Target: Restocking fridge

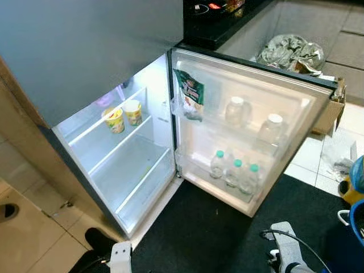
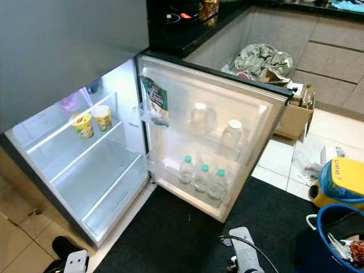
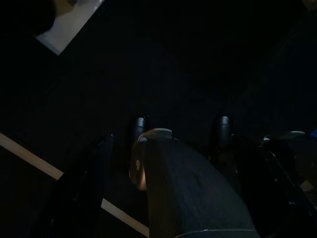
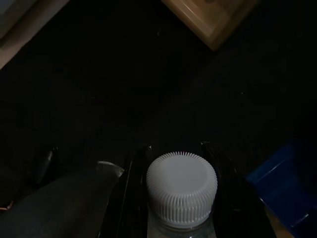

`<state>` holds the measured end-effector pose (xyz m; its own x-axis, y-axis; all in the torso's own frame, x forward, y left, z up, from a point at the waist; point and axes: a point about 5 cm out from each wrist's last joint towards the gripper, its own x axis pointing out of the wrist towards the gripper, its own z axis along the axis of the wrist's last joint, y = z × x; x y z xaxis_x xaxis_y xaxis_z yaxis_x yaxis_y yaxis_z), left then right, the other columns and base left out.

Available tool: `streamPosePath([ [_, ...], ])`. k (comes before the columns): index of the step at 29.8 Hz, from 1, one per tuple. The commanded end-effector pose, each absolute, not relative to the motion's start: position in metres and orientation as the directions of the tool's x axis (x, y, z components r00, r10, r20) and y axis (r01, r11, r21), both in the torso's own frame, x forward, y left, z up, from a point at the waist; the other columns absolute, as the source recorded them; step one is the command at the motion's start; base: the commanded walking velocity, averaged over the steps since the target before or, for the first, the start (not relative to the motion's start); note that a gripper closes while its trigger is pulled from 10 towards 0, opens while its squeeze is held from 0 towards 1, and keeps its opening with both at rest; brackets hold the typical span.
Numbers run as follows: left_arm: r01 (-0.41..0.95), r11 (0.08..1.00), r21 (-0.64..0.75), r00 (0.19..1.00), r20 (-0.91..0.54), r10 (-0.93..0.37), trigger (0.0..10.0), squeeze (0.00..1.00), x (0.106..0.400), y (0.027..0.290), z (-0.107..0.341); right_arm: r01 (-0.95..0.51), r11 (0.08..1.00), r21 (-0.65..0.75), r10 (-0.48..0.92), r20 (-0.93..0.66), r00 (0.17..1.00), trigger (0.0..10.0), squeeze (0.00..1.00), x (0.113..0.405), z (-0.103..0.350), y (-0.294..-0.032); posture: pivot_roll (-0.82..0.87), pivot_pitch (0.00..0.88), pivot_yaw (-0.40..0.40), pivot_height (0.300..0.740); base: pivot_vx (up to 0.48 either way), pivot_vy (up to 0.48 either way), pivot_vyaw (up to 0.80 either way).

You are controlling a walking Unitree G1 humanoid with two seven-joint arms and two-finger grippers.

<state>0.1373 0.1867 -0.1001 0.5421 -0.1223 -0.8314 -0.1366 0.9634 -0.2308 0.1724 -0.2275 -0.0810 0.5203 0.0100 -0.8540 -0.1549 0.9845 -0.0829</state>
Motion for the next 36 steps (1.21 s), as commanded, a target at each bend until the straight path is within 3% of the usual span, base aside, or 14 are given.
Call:
streamPosePath([
  [1,-0.135,0.966,-0.219,0.529,-0.841,-0.117,10.0,0.0,0.134,0.19,-0.101,-0.171,0.98,-0.1,0.009,-0.84,0.543,10.0,0.0,0.178,-0.078,-0.228,-0.04,0.0,0.017,0.74,0.3,0.0,0.0],
  [7,-0.133,0.967,-0.22,0.528,-0.841,-0.119,10.0,0.0,0.133,0.19,-0.101,-0.153,0.983,-0.101,0.002,-0.83,0.558,10.0,0.0,0.182,-0.076,-0.23,-0.04,0.0,0.017,0.74,0.305,0.0,0.79],
  [19,-0.107,0.968,-0.228,0.516,-0.845,-0.142,10.0,0.0,0.132,0.188,-0.102,-0.12,0.989,-0.088,-0.006,-0.83,0.557,10.0,0.0,0.181,-0.077,-0.229,-0.04,0.0,0.021,0.74,0.17,0.0,0.0],
  [29,-0.097,0.969,-0.229,0.515,-0.844,-0.148,10.0,0.0,0.132,0.187,-0.102,-0.12,0.989,-0.088,-0.003,-0.819,0.574,10.0,0.0,0.185,-0.074,-0.228,-0.04,0.0,0.024,0.74,0.0,-0.303,0.0],
  [36,-0.104,0.962,-0.252,0.533,-0.831,-0.16,10.0,0.0,0.135,0.185,-0.101,-0.206,0.976,-0.071,0.087,-0.739,0.668,10.0,0.0,0.223,-0.056,-0.211,-0.04,0.0,0.024,0.74,0.0,0.0,0.0],
])
